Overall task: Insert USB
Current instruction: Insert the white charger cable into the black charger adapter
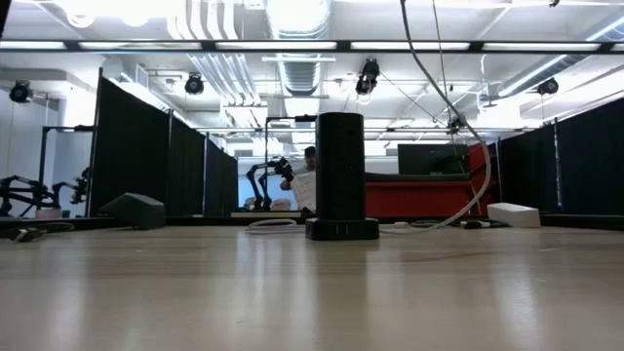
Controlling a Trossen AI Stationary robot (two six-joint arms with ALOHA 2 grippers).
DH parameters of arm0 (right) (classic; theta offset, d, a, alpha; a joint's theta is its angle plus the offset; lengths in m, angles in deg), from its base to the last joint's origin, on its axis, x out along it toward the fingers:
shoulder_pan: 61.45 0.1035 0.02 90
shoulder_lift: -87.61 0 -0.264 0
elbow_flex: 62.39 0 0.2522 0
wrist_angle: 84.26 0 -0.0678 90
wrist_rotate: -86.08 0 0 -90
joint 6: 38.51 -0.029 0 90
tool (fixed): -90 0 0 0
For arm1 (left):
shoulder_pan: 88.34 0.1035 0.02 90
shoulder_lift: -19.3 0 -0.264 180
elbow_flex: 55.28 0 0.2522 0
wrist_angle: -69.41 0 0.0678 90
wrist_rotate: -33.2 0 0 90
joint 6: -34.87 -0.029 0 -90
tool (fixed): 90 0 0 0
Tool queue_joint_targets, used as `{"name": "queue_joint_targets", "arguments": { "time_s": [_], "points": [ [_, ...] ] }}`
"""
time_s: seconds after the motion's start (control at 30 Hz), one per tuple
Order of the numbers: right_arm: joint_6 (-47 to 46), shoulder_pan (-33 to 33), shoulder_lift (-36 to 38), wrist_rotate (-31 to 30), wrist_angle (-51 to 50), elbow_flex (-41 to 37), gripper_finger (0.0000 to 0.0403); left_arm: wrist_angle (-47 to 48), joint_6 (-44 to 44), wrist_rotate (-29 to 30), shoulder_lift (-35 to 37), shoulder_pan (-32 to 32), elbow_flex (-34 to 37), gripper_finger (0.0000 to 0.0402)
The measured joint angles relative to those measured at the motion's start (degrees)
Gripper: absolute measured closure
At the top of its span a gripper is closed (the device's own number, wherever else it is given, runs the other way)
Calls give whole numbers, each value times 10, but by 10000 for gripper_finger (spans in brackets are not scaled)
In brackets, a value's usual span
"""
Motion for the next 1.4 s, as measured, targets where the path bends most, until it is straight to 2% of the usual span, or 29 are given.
{"name": "queue_joint_targets", "arguments": {
  "time_s": [0.4, 0.53, 0.7, 0.83, 1.4],
  "points": [
    [-65, 0, 4, 25, -65, 46, 284, 20, -4, 3, 24, 0, 0, 400],
    [-90, 0, 2, 34, -69, 48, 246, 24, -9, 3, 30, -1, 0, 401],
    [-84, 0, -11, 34, -73, 47, 232, 24, -9, 3, 30, -4, 1, 401],
    [-77, -5, -24, 36, -71, 47, 241, 23, -10, 2, 30, -9, 1, 401],
    [-75, -8, -33, 79, -44, 46, 371, 22, -30, 1, 36, -21, 1, 401]
  ]
}}
